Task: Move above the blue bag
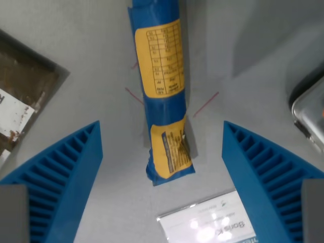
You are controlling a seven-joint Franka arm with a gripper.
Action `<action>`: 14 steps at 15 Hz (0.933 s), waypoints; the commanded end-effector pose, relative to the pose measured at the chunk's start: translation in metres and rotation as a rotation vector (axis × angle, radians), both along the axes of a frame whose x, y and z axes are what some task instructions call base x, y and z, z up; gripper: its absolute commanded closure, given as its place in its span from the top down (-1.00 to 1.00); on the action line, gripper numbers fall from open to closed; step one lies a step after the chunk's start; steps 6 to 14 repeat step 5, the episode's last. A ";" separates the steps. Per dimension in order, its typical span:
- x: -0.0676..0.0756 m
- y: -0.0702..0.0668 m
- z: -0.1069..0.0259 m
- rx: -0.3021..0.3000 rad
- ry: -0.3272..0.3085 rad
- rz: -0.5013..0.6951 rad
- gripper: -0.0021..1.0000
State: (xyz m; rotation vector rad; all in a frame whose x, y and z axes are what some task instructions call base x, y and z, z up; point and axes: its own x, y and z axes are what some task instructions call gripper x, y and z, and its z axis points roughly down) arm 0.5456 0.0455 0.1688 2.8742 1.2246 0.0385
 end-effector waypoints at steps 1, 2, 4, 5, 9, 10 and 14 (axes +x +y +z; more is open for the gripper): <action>0.009 0.002 -0.003 -0.039 -0.007 0.077 1.00; 0.010 0.002 -0.004 -0.039 -0.005 0.067 1.00; 0.010 0.002 -0.005 -0.039 -0.001 0.055 1.00; 0.010 0.002 -0.005 -0.039 -0.001 0.055 1.00; 0.010 0.002 -0.005 -0.039 -0.001 0.055 1.00; 0.010 0.002 -0.005 -0.039 -0.001 0.055 1.00; 0.010 0.002 -0.005 -0.039 -0.001 0.055 1.00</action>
